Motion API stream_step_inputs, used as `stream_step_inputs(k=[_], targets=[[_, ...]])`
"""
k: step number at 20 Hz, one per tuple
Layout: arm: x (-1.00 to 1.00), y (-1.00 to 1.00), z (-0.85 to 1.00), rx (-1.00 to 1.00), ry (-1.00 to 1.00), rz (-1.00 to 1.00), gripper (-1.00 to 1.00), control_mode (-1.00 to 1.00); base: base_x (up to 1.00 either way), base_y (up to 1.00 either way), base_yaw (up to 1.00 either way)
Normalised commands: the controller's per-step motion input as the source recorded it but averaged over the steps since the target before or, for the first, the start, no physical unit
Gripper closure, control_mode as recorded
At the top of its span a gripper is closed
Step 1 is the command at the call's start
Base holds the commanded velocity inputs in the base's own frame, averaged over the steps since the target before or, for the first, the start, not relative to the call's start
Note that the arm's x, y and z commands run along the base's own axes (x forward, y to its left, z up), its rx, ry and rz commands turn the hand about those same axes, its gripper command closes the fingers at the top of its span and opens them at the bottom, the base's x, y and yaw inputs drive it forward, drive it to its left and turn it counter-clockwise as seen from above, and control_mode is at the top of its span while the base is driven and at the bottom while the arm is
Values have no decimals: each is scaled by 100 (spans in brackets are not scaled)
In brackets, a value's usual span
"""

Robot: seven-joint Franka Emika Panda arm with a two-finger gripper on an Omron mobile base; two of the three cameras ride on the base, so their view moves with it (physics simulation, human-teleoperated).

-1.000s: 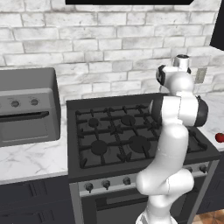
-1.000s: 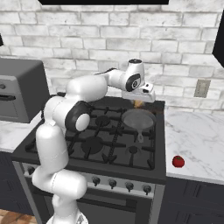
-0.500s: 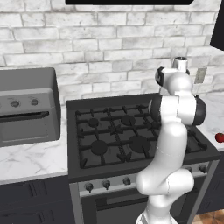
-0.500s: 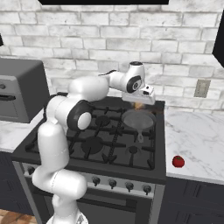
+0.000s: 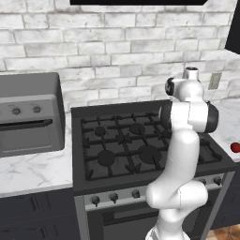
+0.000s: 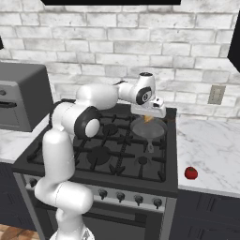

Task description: Place the pan on the rear right burner on the stove. Then place the tomato and the onion in the pan and turn on the rear right burner.

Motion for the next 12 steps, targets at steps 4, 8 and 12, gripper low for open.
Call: stream_step_inputs(k=[4,8,12], targets=[[3,0,-19,0,3,0,100,-100,0,0,0],[8,0,-22,0,3,1,100,-100,0,0,0],[16,0,-19,0,4,2,100,-100,0,0,0]])
